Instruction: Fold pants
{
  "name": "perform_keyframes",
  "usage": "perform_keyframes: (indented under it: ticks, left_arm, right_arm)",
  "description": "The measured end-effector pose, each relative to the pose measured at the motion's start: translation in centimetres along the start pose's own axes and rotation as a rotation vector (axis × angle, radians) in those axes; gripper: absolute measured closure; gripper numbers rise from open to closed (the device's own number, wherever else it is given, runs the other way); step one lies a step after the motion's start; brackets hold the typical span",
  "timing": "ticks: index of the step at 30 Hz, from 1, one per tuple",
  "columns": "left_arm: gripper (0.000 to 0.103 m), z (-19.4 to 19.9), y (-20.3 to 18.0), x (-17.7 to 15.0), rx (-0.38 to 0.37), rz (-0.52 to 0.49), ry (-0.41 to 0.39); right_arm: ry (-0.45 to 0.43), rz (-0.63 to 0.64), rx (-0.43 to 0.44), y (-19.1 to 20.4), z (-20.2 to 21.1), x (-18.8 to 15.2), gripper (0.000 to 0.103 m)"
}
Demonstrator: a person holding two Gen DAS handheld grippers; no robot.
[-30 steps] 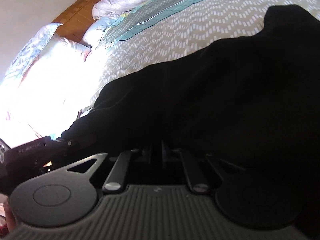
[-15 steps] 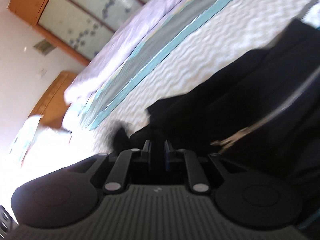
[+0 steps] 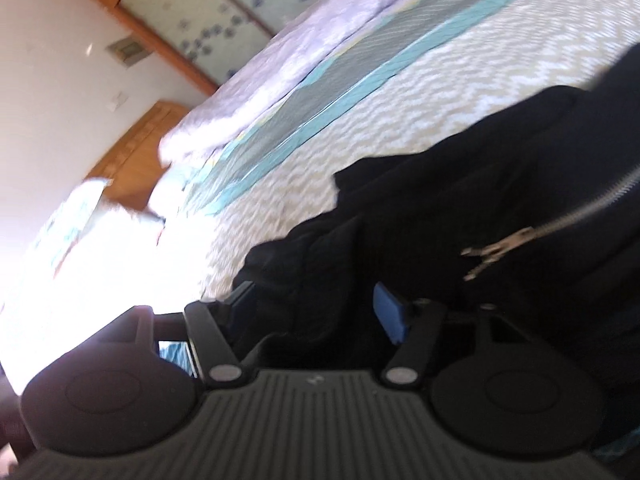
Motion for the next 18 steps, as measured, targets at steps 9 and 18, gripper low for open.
perform_keyframes:
  ticks: [9, 18]
  left_arm:
    - [0.01, -1.6, -0.3, 0.0, -0.045, 0.042, 0.028]
    - [0.012, -4.7, -5.0, 0.0, -0.098, -0.058, 0.064]
  right_arm:
    - [-0.061, 0.134, -0.086, -0.3, 1.5, 1.4, 0.095]
    - [-0.01, 0.097, -0.257, -6.6, -0.6, 0.1, 0.094]
Point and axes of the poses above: each gripper's, at about its wrist camera, not at the fingertips, and z roughly against the way its jaws point, y to its left, x to its top, the point moved 10 cm from there along -z, roughly the way its jaws point, and after that the axes turned 1 degree about z, right-handed, at the moved point
